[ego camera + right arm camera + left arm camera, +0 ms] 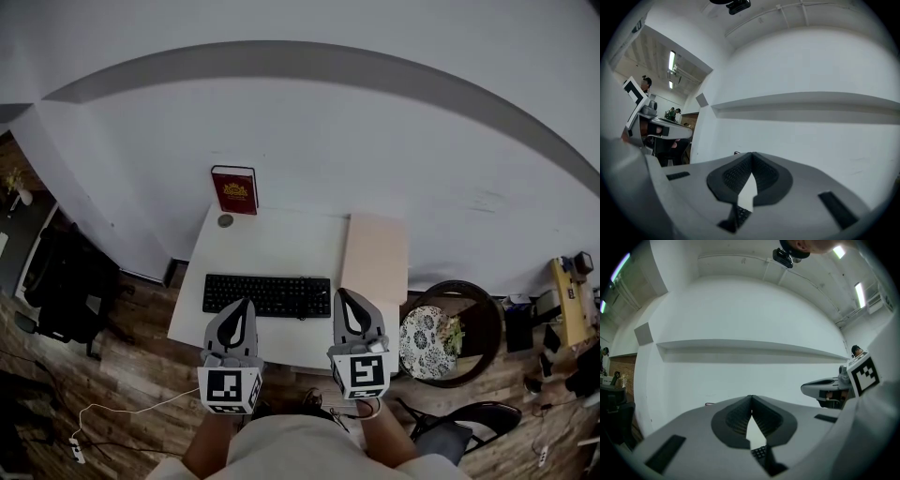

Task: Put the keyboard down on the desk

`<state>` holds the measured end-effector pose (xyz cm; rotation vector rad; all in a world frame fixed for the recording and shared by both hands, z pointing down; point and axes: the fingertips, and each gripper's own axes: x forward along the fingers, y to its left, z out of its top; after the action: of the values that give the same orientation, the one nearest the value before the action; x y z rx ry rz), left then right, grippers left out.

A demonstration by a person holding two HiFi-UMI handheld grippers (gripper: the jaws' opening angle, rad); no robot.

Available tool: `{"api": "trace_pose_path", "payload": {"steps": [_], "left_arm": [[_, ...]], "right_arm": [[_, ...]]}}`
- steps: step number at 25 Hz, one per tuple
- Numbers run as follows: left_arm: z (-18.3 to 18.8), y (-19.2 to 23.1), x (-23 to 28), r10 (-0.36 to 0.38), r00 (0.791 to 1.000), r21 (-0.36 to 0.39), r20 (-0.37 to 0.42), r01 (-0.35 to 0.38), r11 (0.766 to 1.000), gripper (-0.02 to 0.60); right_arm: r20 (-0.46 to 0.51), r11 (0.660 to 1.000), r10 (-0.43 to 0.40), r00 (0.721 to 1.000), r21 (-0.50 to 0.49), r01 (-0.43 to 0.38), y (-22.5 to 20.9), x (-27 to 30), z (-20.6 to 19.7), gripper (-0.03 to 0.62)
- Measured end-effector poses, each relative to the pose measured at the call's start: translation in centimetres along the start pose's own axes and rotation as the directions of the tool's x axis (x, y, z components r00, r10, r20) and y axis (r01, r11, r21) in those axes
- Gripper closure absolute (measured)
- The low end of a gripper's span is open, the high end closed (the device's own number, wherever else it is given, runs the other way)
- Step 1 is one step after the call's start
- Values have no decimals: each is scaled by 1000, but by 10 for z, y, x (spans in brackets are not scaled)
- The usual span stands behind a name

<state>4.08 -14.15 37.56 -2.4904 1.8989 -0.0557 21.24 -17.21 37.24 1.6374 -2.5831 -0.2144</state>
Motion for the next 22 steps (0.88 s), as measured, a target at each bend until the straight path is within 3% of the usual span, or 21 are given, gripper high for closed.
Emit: {"api": "trace_pose_path", "payload": {"steps": [22], "left_arm": [[-1, -9, 1, -18, 1000, 13, -7, 18, 1000, 571]], "right_arm": [[-7, 999, -38, 999, -23, 38, -14, -10, -5, 591]]}}
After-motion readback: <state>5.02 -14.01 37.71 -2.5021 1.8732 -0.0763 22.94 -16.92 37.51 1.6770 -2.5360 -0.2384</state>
